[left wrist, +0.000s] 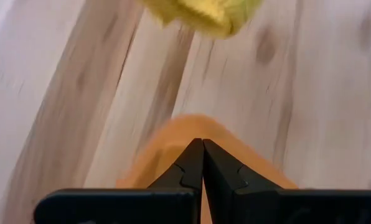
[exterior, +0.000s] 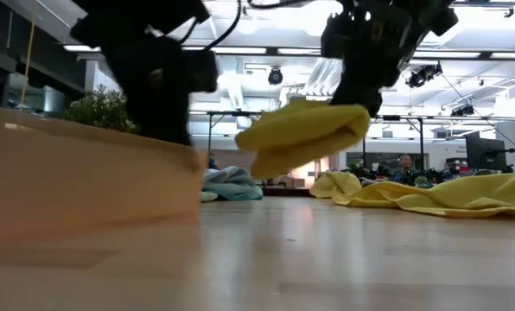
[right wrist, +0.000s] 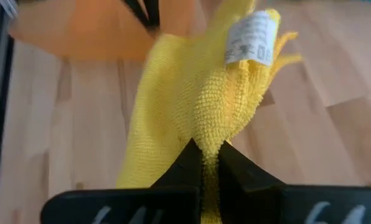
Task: Fold microfiber towels
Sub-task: Put the bottom yellow folded microfiber towel into the orange bin
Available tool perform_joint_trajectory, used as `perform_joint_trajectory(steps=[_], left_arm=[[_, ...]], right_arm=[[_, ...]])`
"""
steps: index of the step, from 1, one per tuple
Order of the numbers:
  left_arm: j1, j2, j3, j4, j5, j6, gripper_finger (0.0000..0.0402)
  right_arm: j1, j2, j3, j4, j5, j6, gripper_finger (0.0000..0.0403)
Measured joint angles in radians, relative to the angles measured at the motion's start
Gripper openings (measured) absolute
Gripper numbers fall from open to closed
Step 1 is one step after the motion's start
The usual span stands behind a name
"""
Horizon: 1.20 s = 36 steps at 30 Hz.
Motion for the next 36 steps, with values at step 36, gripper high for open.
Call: perform_joint_trajectory(steps=[36], left_arm=[[0.001,-0.753,0.328,-0.498,-0.271,0.125,0.0]], right_arm=[[0.055,0.644,0.628,0.274,-0.043,0.083,0.0]])
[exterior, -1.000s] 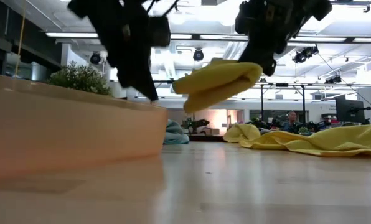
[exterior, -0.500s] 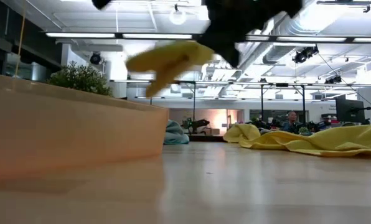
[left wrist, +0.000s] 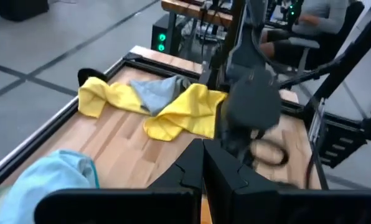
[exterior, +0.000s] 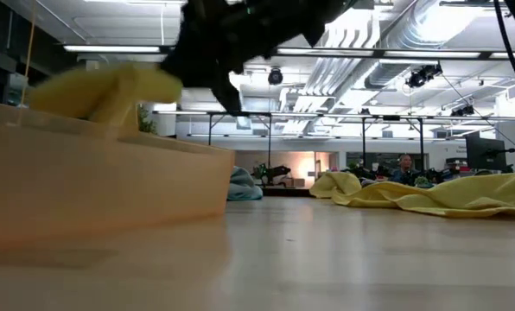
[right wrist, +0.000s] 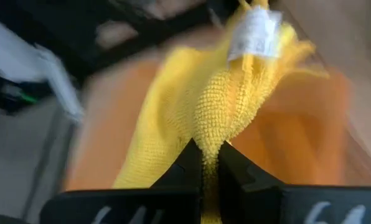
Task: Fold microfiber towels
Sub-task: Put the bottom yellow folded microfiber towel into the orange bin
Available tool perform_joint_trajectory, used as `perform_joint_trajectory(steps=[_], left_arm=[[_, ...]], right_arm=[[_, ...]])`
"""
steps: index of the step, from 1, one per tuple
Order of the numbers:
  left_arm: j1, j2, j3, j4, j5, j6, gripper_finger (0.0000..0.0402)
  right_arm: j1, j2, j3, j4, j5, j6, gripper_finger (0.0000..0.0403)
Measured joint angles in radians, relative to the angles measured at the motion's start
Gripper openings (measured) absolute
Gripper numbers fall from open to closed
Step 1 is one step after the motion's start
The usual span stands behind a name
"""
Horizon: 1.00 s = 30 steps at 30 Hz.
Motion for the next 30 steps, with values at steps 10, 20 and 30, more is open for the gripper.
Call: perform_joint_trajectory(steps=[10,20,30], left_arm=[[0.001,0.017,0.0,-0.001,0.004,0.024,0.0],[0.0,0.021,-0.001,0.0,0.004,0.026,0.0],[0.0,0.021,-0.001,0.0,0.004,0.026,0.0]], right_arm=[[-0.001,0.027,-0.006,-0.176,0.126,0.075,0.0],[0.009,0.046,-0.006,-0.213,0.145,0.245,0.0],[0.007,0.049,-0.006,-0.218,0.169,0.322,0.0029]])
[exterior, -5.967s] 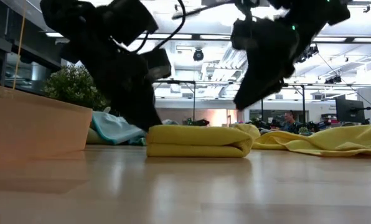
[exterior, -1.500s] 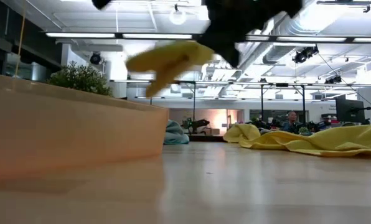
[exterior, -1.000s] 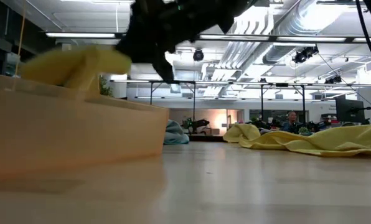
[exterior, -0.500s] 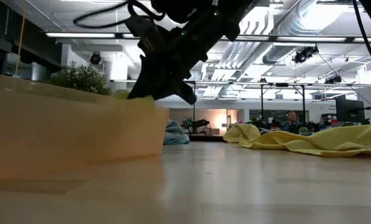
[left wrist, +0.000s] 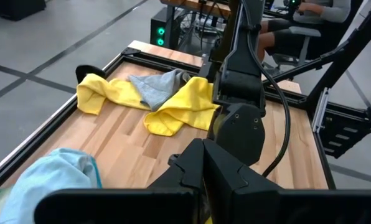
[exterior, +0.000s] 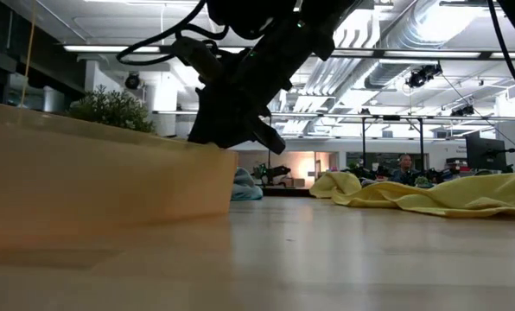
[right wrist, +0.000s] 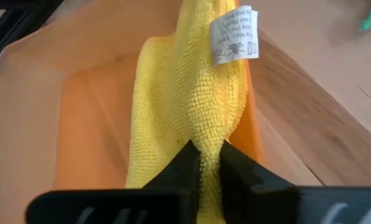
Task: Fold microfiber towels
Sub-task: Put the bottom yellow folded microfiber towel into the orange bin, then fold the middle right yellow microfiber towel
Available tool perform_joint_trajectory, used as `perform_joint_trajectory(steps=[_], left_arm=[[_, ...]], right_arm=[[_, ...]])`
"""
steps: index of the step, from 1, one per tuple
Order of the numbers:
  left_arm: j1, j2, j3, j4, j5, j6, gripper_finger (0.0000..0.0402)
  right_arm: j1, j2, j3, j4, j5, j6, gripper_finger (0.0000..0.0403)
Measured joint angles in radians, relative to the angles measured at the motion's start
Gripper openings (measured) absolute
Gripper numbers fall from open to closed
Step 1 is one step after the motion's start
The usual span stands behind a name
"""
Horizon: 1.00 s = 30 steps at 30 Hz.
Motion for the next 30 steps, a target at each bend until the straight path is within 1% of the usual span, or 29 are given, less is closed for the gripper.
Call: perform_joint_trajectory(steps=[4,8,10,13,17,20,22,24,27,30], left_arm=[[0.0,0.0,0.0,0.0,0.0,0.0,0.0],[0.0,0.0,0.0,0.0,0.0,0.0,0.0],[0.0,0.0,0.0,0.0,0.0,0.0,0.0],[0.0,0.0,0.0,0.001,0.0,0.0,0.0],[0.0,0.0,0.0,-0.002,0.0,0.0,0.0],[0.0,0.0,0.0,-0.016,0.0,0.0,0.0],[0.0,0.0,0.0,-0.036,-0.001,0.0,0.0],[0.0,0.0,-0.012,-0.036,-0.001,0.0,0.0],[0.0,0.0,-0.045,-0.036,-0.001,-0.014,0.0],[0.0,0.006,-0.109,-0.018,0.007,-0.024,0.0]], right_arm=[[0.0,0.0,0.0,0.0,-0.002,0.022,0.0062],[-0.002,-0.003,0.0,-0.002,-0.007,0.016,0.0111],[-0.008,-0.011,0.001,-0.006,-0.009,-0.015,0.014],[-0.02,-0.033,0.021,-0.07,0.002,-0.083,0.0182],[-0.043,-0.087,0.037,-0.17,0.038,-0.196,0.022],[-0.052,-0.146,0.033,-0.234,0.072,-0.295,0.023],[-0.05,-0.196,0.004,-0.285,0.098,-0.35,0.0231],[-0.046,-0.244,-0.04,-0.287,0.107,-0.381,0.0231],[-0.036,-0.341,-0.153,-0.26,0.108,-0.373,0.0231],[-0.023,-0.452,-0.317,-0.19,0.108,-0.3,0.0231]])
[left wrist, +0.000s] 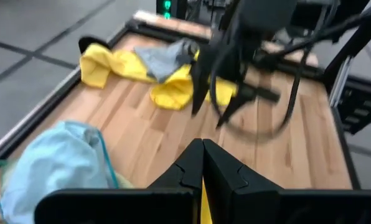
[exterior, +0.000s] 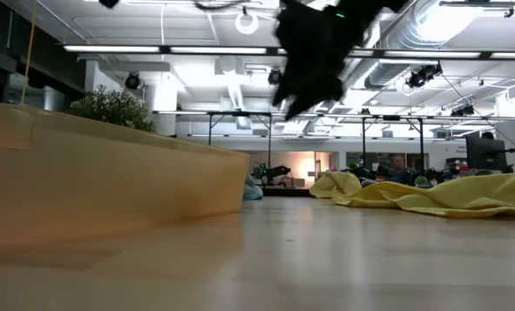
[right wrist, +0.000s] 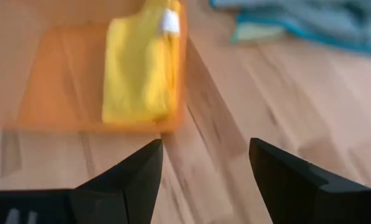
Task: Fold microfiber towels
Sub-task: Fold the middle right yellow microfiber towel
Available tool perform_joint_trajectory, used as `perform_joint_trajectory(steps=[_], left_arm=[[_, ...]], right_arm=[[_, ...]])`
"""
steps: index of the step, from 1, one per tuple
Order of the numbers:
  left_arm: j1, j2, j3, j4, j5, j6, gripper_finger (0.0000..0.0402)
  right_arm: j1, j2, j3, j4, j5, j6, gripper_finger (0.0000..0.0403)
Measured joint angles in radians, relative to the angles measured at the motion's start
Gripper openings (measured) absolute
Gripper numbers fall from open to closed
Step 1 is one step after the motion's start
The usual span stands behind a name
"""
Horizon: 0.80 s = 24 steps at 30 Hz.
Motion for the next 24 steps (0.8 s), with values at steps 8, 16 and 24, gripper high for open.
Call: perform_joint_trajectory(steps=[8,16,24], left_arm=[[0.0,0.112,-0.236,0.234,0.147,-0.056,0.0],[0.028,0.422,-0.247,0.222,0.25,0.03,0.0],[0.1,0.563,-0.247,0.109,0.254,0.148,0.0]], right_arm=[[0.056,-0.264,-0.376,0.29,0.002,0.281,0.0231],[0.069,-0.359,-0.487,0.386,0.038,0.394,0.0231],[0.069,-0.358,-0.483,0.388,0.038,0.382,0.0231]])
